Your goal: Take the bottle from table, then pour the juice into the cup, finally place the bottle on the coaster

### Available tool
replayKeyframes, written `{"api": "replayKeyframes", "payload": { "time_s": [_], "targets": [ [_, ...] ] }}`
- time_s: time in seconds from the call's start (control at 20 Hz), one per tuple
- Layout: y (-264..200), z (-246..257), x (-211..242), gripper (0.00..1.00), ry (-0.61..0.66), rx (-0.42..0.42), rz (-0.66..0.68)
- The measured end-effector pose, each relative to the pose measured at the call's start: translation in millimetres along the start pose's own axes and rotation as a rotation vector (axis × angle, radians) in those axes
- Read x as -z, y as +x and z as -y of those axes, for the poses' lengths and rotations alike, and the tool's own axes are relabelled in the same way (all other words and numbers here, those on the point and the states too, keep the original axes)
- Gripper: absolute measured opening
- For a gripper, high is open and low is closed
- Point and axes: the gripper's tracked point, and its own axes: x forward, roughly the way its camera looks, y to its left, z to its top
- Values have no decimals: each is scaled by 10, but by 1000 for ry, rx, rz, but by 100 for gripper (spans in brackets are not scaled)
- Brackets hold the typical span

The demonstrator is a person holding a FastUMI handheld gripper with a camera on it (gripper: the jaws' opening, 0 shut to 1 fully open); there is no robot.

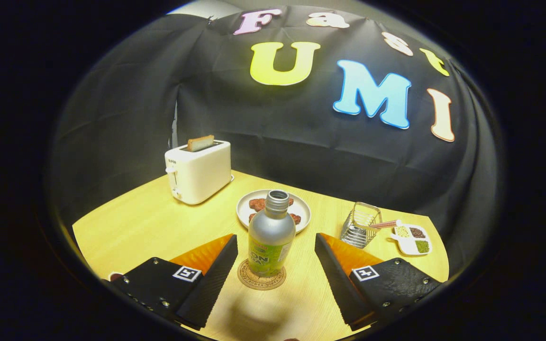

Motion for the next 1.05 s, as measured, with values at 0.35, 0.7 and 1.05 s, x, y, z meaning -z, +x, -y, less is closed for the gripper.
{"api": "replayKeyframes", "payload": {
  "time_s": [0.35,0.7,1.05],
  "targets": [
    [-724,41,-408,100,66,65,114],
    [-1574,120,-780,99,99,171,261],
    [-2253,124,-797,99,112,262,357]
  ]
}}
